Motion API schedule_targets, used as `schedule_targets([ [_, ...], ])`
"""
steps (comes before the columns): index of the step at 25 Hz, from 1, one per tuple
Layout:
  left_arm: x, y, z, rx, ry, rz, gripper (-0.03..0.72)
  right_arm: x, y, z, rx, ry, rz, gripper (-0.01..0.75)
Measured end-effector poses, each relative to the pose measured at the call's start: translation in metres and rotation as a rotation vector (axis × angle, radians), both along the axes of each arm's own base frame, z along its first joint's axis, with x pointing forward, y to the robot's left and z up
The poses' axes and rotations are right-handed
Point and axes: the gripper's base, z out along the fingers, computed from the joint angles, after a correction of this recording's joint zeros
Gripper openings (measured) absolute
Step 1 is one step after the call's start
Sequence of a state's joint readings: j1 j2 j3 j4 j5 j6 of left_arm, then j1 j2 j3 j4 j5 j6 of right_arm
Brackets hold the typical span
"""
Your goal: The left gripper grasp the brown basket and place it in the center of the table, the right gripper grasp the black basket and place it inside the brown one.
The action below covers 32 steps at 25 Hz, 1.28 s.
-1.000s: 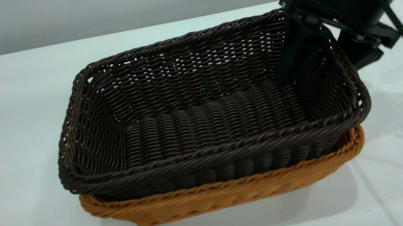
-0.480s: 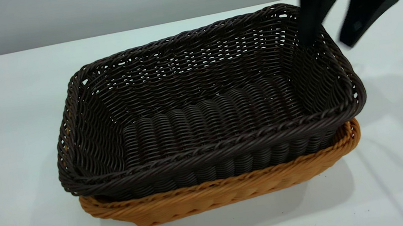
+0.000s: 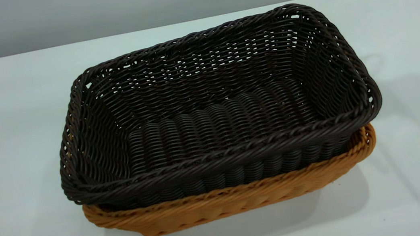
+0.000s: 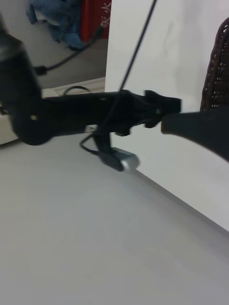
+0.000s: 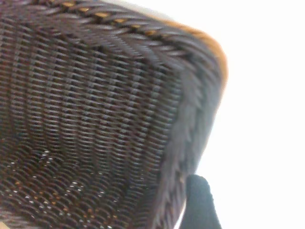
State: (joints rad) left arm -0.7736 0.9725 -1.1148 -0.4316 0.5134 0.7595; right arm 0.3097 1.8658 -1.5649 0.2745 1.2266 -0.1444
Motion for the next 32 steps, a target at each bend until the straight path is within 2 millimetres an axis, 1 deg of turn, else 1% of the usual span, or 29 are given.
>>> schedule_targets([
  [6, 0.0, 0.0, 0.0, -0.001, 0.001, 0.0, 0.591, -0.021, -0.007, 0.05, 0.042, -0.125, -0.015, 0.356],
  [10, 0.0, 0.0, 0.0, -0.001, 0.001, 0.0, 0.576, -0.042, -0.013, 0.085, 0.075, -0.216, -0.024, 0.277],
  [15, 0.0, 0.0, 0.0, -0.001, 0.001, 0.0, 0.541, -0.073, -0.023, 0.128, 0.121, -0.34, -0.025, 0.148],
  [18, 0.0, 0.0, 0.0, 0.0, 0.002, -0.001, 0.502, -0.095, -0.03, 0.152, 0.149, -0.417, -0.031, 0.05],
  [20, 0.0, 0.0, 0.0, 0.0, 0.002, -0.001, 0.459, -0.114, -0.036, 0.17, 0.171, -0.479, -0.03, 0.016],
  [22, -0.001, 0.0, 0.0, 0.0, 0.009, -0.004, 0.402, -0.134, -0.043, 0.186, 0.188, -0.542, -0.03, 0.005],
  [25, -0.003, 0.0, -0.003, 0.01, 0.05, -0.013, 0.286, -0.166, -0.055, 0.209, 0.198, -0.646, -0.031, 0.001],
  [28, -0.006, 0.001, -0.007, 0.034, 0.125, -0.02, 0.149, -0.201, -0.066, 0.228, 0.221, -0.756, -0.007, 0.0],
  [30, -0.011, 0.004, -0.008, 0.044, 0.156, -0.026, 0.057, -0.229, -0.076, 0.24, 0.231, -0.836, -0.001, 0.0],
  [32, -0.016, 0.008, -0.006, 0.048, 0.155, -0.035, 0.018, -0.254, -0.086, 0.248, 0.225, -0.914, -0.009, 0.0],
])
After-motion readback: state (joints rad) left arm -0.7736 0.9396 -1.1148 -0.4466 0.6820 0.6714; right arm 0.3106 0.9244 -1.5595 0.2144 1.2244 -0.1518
